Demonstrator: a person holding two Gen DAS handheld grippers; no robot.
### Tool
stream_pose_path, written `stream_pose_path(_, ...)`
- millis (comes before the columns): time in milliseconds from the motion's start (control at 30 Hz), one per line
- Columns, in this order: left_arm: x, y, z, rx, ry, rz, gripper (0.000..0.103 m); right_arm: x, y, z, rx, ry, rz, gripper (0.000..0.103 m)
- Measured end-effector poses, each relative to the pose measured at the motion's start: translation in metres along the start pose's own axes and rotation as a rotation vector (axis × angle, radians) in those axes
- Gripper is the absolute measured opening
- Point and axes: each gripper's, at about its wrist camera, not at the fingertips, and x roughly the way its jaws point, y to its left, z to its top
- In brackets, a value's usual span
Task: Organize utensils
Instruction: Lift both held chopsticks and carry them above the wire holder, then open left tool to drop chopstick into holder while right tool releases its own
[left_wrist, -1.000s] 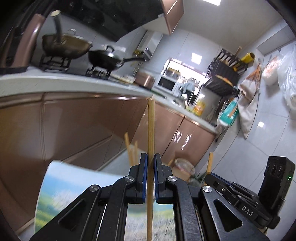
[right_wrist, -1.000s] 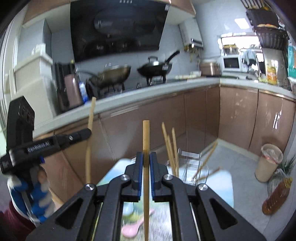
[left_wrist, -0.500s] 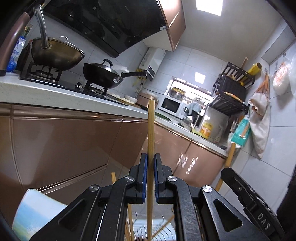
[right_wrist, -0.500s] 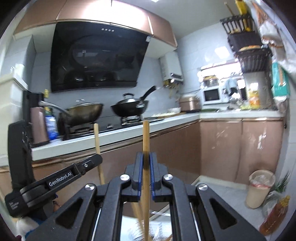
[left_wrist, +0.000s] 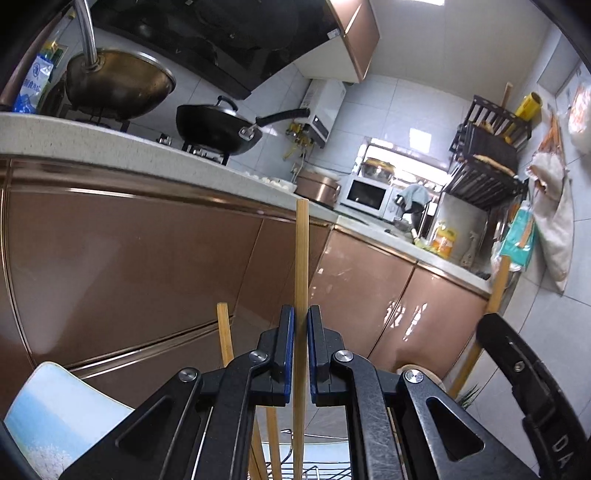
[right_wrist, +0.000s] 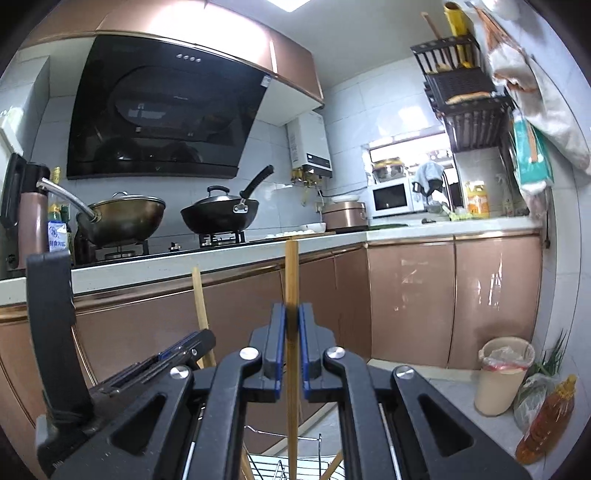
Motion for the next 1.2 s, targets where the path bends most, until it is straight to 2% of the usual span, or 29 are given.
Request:
stream_pose_path(167,0.007,-0.003,-0.012,0.036,-0.008,0.03,0.007,-0.003,-0.003,-0.006,0.007,-0.006,-0.015,0.006)
stream_pose_path(300,0.009,-0.002,-0.019,0.044,-0.003,0.03,0.007,-0.002,-0.002,-0.013,0.008,0.022,-0.011,0.007)
stream_pose_path(567,0.003,0.002,-0.022,0.054,-0.013,0.057,0.007,-0.006,-0.005,-0.019,0.008,0.045,-0.02,0.008)
stream_pose_path(933,-0.021,0.008,-0.011,0.043,-0.006,0.064,0.03,-0.023,-0.004,-0.008,0.012,0.049,-0.019,0.008)
stream_pose_path(1100,-0.053,0.011,0.008,0.041,-0.022,0.081,0.04,-0.044,-0.004,0.003,0.024,0.035,-0.028,0.008)
stream_pose_path(1200,-0.079,0.013,0.02,0.057,-0.028,0.107,0.051,-0.061,-0.002,0.012,0.024,0.028,-0.034,0.008)
